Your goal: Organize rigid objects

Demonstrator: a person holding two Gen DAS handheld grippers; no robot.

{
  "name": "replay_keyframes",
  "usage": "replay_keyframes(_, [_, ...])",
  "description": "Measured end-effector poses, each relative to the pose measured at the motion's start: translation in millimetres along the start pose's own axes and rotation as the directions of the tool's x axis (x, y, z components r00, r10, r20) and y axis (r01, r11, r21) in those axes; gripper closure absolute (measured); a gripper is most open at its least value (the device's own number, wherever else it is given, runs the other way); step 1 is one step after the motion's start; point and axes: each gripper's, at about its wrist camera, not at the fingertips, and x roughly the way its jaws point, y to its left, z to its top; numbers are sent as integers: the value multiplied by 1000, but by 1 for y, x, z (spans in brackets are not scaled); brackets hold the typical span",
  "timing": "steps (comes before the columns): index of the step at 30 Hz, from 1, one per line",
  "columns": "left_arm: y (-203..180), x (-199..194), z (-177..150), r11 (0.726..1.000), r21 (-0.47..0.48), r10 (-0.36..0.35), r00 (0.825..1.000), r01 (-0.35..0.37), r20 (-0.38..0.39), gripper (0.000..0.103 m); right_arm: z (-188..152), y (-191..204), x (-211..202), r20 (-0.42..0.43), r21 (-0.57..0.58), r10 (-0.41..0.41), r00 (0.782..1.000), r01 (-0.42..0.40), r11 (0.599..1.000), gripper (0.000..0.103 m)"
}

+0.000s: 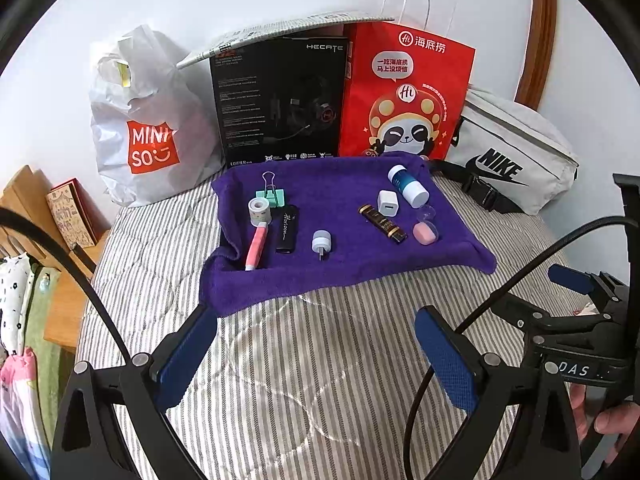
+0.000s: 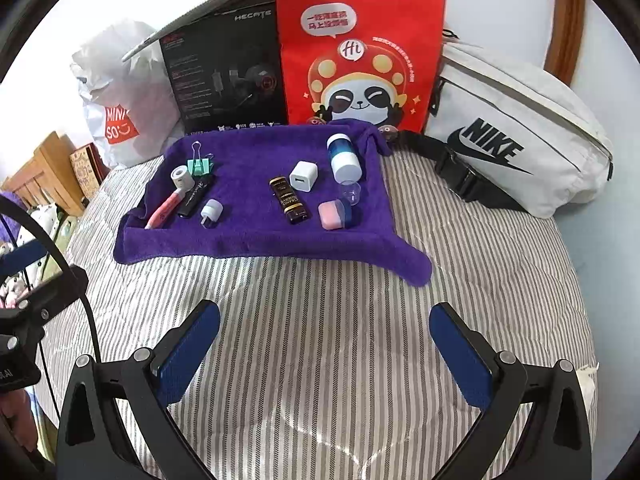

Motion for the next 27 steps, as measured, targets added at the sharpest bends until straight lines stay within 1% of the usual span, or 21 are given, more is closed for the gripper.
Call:
replay_keyframes(2, [-2,-1,0,1000,7,1,1000,-1,-2,3,0,-4,-1,-11,21,14,1000,-14,1000,0])
replay_keyframes(12, [-5,-1,-1,1000,23,8,1000,-8,-15,3,-1,-14,-13,5,39,-36,999,36,999,0])
replay_keyframes(16, [-4,-1,1,999,29,20,1000,-20,-18,3,0,-17,-13,1,45,-36,999,36,998,0])
replay_keyframes(27, [2,-2,3,1000,17,27,999,-26,-25,3,2,-15,-14,3,39,-35,999,34,999,0])
